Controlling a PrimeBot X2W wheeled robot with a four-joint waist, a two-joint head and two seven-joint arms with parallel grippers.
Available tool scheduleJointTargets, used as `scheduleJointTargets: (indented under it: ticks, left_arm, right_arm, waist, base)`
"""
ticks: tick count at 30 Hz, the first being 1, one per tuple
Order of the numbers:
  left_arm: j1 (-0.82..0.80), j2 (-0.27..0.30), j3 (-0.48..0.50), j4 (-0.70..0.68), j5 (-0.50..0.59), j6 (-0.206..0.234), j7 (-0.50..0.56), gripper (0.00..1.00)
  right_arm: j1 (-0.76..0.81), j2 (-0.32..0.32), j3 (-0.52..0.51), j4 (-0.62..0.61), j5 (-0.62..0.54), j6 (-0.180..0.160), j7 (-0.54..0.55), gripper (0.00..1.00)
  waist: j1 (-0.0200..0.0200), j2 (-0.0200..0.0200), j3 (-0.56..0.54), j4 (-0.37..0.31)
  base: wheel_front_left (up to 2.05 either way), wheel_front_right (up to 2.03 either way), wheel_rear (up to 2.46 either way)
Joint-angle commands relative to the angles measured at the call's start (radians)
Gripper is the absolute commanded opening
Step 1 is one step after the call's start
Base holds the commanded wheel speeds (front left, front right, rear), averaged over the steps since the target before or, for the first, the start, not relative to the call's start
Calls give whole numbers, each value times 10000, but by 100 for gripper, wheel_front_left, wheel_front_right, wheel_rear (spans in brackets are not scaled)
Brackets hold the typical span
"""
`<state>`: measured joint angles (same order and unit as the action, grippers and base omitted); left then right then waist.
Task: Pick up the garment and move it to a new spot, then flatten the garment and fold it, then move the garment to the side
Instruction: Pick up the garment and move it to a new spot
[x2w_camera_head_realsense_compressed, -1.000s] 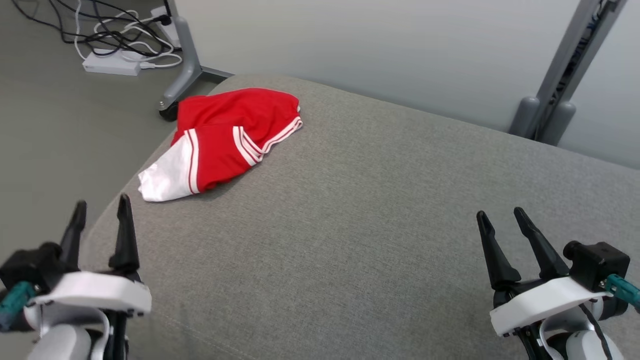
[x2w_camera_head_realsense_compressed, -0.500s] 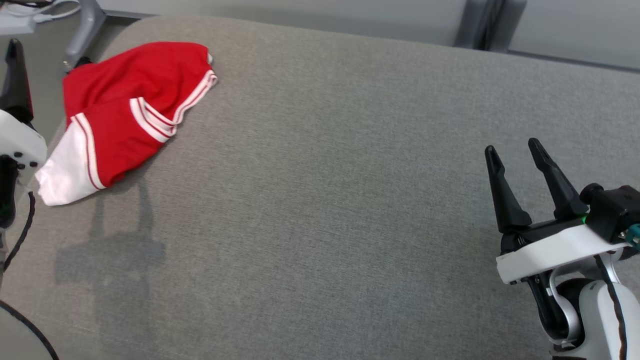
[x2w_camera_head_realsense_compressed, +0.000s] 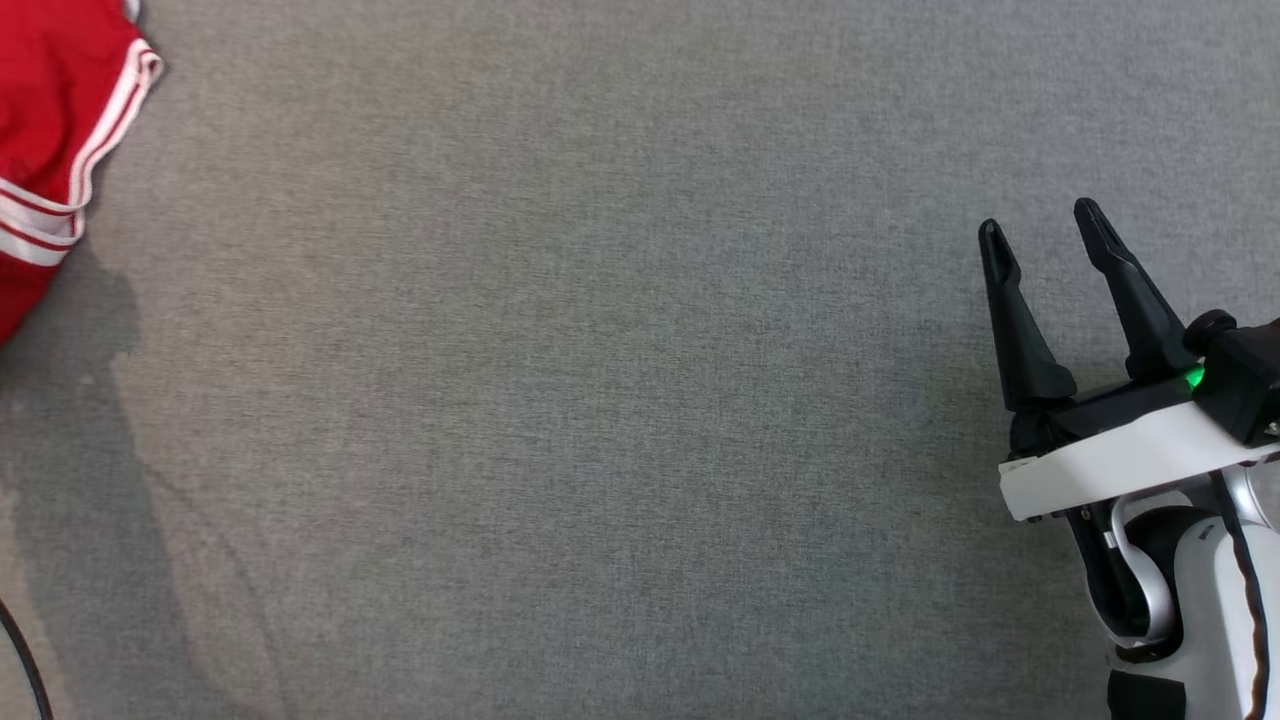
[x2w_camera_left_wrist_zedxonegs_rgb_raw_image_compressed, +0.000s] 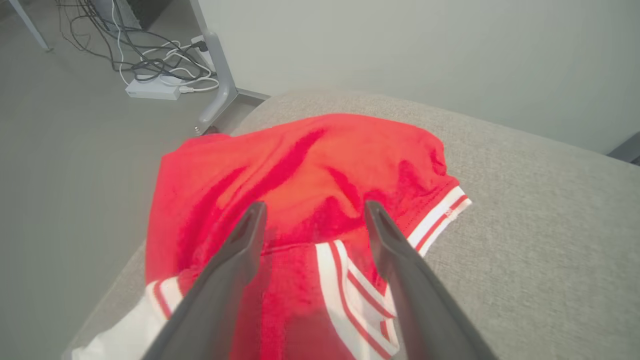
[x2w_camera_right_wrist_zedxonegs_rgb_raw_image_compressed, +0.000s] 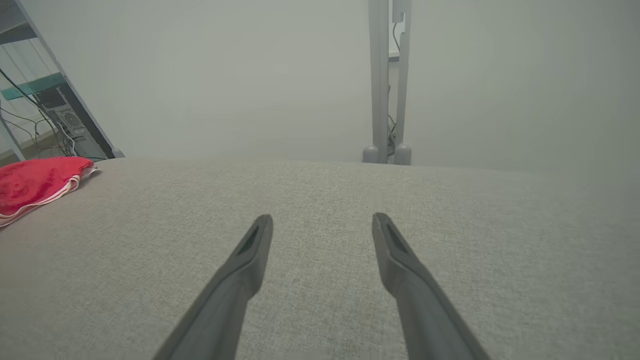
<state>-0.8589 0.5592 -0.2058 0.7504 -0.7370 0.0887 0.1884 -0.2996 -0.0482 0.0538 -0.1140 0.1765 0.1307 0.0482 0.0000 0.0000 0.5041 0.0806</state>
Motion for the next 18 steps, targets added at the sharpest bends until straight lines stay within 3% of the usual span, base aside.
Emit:
scheduleJointTargets:
  ticks: [1,11,12,13,14,15,18]
  left_arm:
    - [-159,52,-12,83,-18,-63,76,100]
    - [-163,-80,-298,1114,-156,-50,985,100]
    - [-160,-115,-326,1162,-164,-65,1060,94]
    - [-176,-134,-347,1176,-174,-79,1087,56]
    - [-194,-173,-361,1176,-176,-86,1055,41]
    - [-199,-214,-383,1162,-174,-104,1004,0]
    - [-259,-307,-468,1019,-84,-212,748,0]
  right_arm:
    - [-61,-46,-26,-49,-42,1,-42,100]
    - [-125,-47,62,86,52,1,-142,100]
    - [-152,-48,91,104,59,1,-142,100]
    - [-164,-48,111,124,65,1,-155,100]
    - [-166,-48,135,143,66,1,-169,100]
    - [-169,-46,146,167,65,1,-168,100]
    - [-186,-51,142,221,44,1,-209,100]
  waist:
    - [0,0,363,-296]
    - [0,0,526,-203]
    - [0,0,543,-199]
    - [0,0,555,-194]
    - [0,0,561,-191]
    - [0,0,556,-188]
    - [0,0,478,-185]
  base:
    - [0,0,0]
    - [0,0,0]
    - [0,0,0]
    - [0,0,0]
    - [0,0,0]
    - [0,0,0]
    - [0,0,0]
